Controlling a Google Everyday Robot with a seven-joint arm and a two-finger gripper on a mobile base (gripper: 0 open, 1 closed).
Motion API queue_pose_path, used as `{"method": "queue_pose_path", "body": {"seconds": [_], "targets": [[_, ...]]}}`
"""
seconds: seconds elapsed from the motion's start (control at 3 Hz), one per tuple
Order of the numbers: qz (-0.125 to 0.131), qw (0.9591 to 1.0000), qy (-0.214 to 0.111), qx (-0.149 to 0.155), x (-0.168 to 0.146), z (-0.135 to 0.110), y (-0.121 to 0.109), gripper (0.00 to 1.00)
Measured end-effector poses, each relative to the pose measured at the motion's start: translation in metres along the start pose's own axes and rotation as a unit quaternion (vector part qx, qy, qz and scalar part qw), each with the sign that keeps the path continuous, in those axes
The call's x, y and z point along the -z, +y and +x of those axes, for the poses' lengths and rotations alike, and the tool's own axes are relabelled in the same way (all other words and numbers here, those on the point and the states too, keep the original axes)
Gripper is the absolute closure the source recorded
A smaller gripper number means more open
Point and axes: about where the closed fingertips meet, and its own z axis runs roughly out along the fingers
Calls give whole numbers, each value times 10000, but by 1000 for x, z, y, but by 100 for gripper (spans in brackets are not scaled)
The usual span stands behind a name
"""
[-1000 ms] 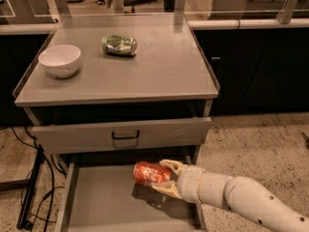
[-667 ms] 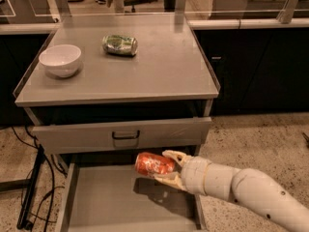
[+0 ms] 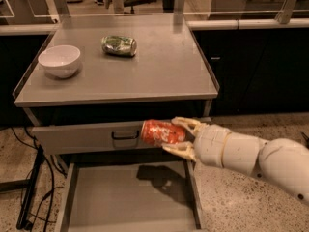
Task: Pick coke can from middle drawer and place on counter
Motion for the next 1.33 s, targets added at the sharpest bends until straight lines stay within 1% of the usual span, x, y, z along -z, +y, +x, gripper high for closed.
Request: {"method": "queue_pose_path", "body": {"seconds": [0.33, 0.67, 1.0, 1.33], "targets": [[379, 9986, -112, 342, 18, -49, -57, 100], [379, 9986, -112, 343, 17, -49, -57, 100], [335, 9978, -106, 561, 7, -59, -75, 100], [296, 9969, 7, 725, -12, -64, -114, 100]]}}
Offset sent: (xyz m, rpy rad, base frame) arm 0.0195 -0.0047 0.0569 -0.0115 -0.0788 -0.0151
